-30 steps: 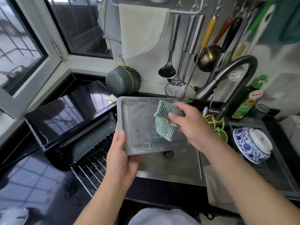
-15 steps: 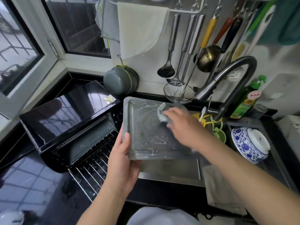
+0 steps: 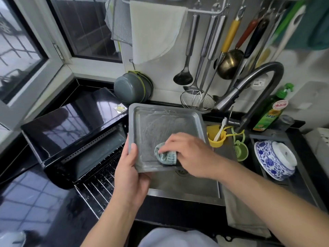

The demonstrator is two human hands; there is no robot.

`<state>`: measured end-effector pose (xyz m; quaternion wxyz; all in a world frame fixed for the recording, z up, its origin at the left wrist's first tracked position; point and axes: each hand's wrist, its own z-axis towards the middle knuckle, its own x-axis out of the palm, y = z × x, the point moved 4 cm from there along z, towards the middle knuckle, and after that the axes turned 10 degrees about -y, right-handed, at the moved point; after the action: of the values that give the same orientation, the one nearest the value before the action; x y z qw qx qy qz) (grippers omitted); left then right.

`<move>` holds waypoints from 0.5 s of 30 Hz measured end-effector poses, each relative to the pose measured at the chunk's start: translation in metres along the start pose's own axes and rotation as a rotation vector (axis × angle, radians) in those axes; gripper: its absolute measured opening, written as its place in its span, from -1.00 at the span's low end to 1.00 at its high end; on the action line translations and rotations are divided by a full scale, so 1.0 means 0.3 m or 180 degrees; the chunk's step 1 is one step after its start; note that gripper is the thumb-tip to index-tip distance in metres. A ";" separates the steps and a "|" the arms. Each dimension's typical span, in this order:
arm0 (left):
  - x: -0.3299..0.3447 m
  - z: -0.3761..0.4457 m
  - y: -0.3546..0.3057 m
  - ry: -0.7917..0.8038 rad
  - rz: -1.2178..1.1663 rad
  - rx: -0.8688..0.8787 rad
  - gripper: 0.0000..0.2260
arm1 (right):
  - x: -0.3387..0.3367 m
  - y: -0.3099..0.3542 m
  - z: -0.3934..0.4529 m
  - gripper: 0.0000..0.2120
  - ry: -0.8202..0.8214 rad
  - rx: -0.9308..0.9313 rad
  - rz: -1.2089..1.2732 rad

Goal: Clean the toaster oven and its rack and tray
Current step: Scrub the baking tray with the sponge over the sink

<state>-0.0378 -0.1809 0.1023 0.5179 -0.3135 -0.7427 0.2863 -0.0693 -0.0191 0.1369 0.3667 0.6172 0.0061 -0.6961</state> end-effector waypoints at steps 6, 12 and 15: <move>0.009 -0.007 -0.008 -0.0056 -0.0013 0.0014 -0.62 | -0.084 -0.178 -0.015 -0.36 -0.0242 0.0753 -0.0315; 0.031 0.016 0.029 -0.0266 -0.0136 -0.0014 -0.63 | -0.003 0.023 -0.025 -0.63 0.0228 0.0567 0.0325; 0.056 0.014 0.057 -0.0412 -0.0288 -0.0097 -0.64 | 0.023 0.131 -0.012 -0.74 -0.0200 0.0301 0.0323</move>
<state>-0.0433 -0.1575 0.0981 0.4764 -0.2683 -0.7923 0.2709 -0.0458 -0.0496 0.1476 0.3719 0.6111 -0.0695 -0.6953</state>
